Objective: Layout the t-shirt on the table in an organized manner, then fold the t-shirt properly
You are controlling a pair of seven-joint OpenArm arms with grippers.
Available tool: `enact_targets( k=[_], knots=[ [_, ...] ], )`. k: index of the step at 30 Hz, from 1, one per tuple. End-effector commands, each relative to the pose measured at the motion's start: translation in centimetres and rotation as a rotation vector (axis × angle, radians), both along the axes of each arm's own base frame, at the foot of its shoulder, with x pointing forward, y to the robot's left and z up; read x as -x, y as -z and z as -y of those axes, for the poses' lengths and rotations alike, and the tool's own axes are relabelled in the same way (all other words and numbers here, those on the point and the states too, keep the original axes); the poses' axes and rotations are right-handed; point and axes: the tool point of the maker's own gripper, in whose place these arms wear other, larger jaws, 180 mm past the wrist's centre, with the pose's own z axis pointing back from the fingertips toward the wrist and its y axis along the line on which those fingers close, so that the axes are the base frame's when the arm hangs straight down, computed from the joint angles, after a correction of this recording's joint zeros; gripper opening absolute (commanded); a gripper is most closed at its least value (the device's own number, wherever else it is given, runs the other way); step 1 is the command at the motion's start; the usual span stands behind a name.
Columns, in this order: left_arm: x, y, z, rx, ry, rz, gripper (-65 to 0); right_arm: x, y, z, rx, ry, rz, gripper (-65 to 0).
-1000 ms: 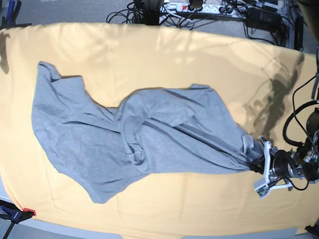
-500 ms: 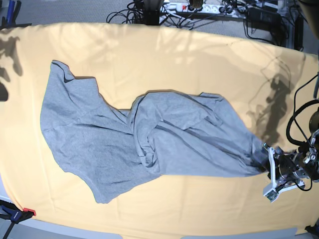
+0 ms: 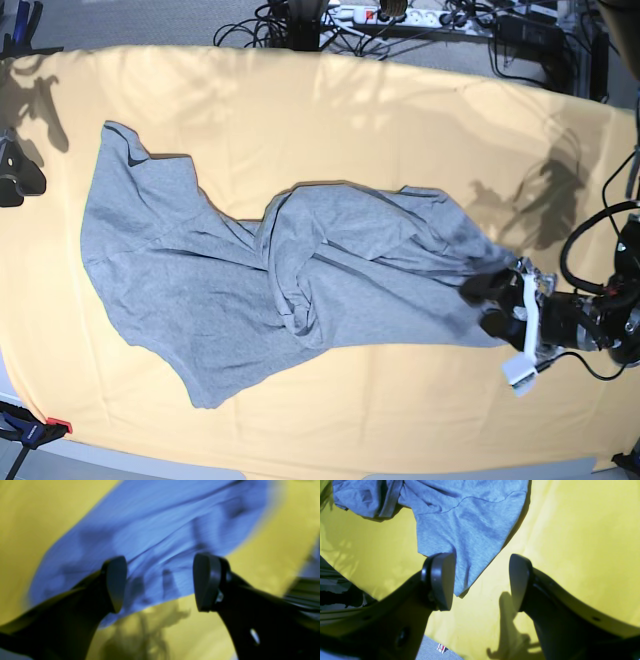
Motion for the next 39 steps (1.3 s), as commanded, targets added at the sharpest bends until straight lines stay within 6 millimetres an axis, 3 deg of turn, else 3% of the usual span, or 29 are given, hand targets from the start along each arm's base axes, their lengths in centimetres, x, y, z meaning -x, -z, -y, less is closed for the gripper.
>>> enact_targets(
  k=[1,14,19,24,26,27,30,35,39],
  knots=[
    [0.1,-1.6,1.3,0.067,0.044,0.022,-22.6,-0.7,-1.7,0.2,0.018,-0.012,0.049,-28.8],
    [4.1,1.5,13.5,0.294,0.258,-0.111,-22.6,-0.7,-1.7,0.3,0.018,-0.011,0.05,-28.8],
    [5.6,5.0,15.8,0.236,0.277,-0.136,-22.6,-0.7,-1.8,0.3,0.02,-0.011,0.05,-28.8],
    [5.8,7.4,17.4,0.211,0.243,-0.106,-22.6,-0.7,-1.8,0.3,0.02,-0.011,0.05,-28.8],
    [5.6,8.2,17.9,0.196,0.226,-0.08,-27.2,-0.7,-1.8,0.3,0.02,-0.011,0.05,-28.8],
    [5.4,8.5,18.1,0.188,0.218,-0.062,-34.0,-0.7,-1.8,0.3,0.02,-0.011,0.05,-28.8],
    [4.3,9.2,18.0,0.15,0.156,-0.029,-65.0,-0.7,-1.8,0.3,0.02,-0.011,0.05,-28.8],
    [2.9,8.8,17.2,0.114,0.12,-0.001,-65.0,-0.7,-1.8,0.3,0.02,-0.011,0.05,-28.8],
    [0.3,4.9,16.4,0.158,0.089,0.046,-65.0,-0.7,-1.8,0.3,0.02,-0.011,0.05,-28.8]
  ],
)
